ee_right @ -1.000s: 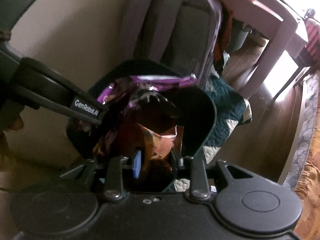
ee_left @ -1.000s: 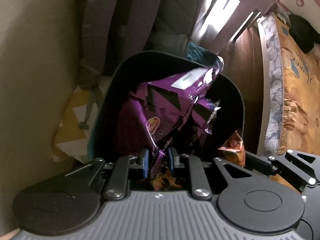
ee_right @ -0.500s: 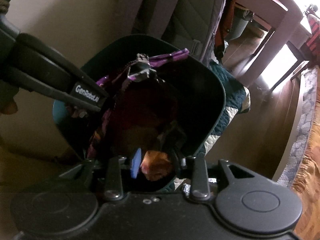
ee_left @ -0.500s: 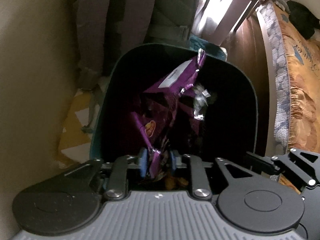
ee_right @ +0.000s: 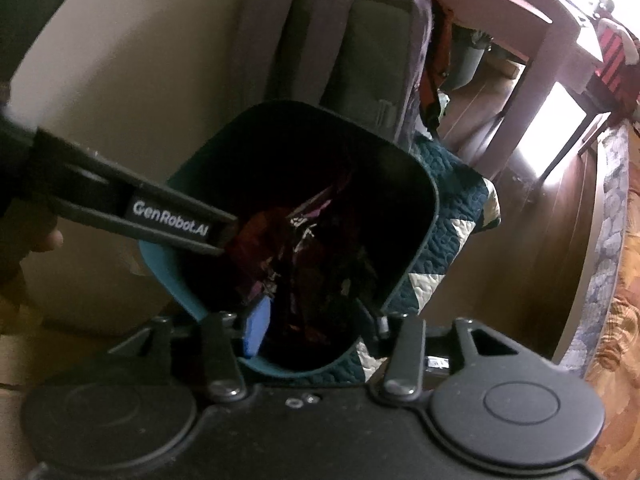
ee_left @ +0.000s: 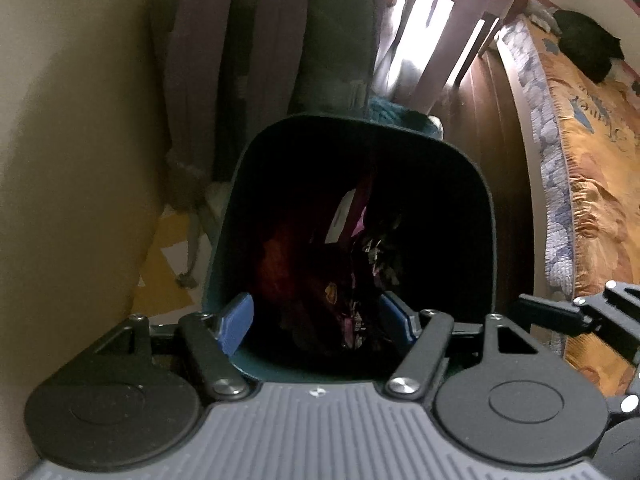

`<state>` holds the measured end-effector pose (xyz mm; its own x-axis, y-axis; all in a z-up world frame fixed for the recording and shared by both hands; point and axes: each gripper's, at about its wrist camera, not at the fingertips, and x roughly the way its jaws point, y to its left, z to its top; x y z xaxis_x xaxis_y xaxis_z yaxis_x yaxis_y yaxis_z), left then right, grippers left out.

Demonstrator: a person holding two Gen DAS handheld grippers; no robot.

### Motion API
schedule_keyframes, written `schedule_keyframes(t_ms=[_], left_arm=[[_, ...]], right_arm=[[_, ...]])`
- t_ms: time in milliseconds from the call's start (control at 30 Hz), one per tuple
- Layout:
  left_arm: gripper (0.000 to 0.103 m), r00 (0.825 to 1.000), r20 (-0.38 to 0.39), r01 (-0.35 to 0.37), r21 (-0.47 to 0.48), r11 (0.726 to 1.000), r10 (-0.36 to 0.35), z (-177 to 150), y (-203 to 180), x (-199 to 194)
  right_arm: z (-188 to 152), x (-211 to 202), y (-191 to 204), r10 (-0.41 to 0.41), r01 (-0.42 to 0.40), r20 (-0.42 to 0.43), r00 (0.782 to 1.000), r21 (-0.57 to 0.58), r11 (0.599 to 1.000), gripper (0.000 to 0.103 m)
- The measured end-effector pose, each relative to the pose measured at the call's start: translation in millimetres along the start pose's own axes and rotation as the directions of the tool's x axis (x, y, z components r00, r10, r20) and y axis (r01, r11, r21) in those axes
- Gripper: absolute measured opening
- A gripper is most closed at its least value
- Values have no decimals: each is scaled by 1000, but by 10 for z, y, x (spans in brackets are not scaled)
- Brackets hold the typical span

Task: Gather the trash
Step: 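Open both tools to drop purple bag and orange wrapper into wastebasket, then lower both tools toward the white snack box on the floor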

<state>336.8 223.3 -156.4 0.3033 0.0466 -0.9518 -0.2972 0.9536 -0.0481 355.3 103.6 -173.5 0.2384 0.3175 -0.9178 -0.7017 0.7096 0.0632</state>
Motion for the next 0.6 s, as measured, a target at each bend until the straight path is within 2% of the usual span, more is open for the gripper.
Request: schedule_keyframes(t_ms=[233,533,600], left_arm=[[69,997,77,-28,66,997,22,-101,-145,-336],[69,983,182,7,170,985,-38,-226,-559,-833],[74,978,201,19,197,980,-59,-246,-683,-920]], right_arm=[[-106,-438,-106,-1,-2,81,997,33,999,53],[-303,-941,-281,-7,-11,184,983,96,995,56],[-367,-1038,-342,-10,-14,204,979,112,994,57]])
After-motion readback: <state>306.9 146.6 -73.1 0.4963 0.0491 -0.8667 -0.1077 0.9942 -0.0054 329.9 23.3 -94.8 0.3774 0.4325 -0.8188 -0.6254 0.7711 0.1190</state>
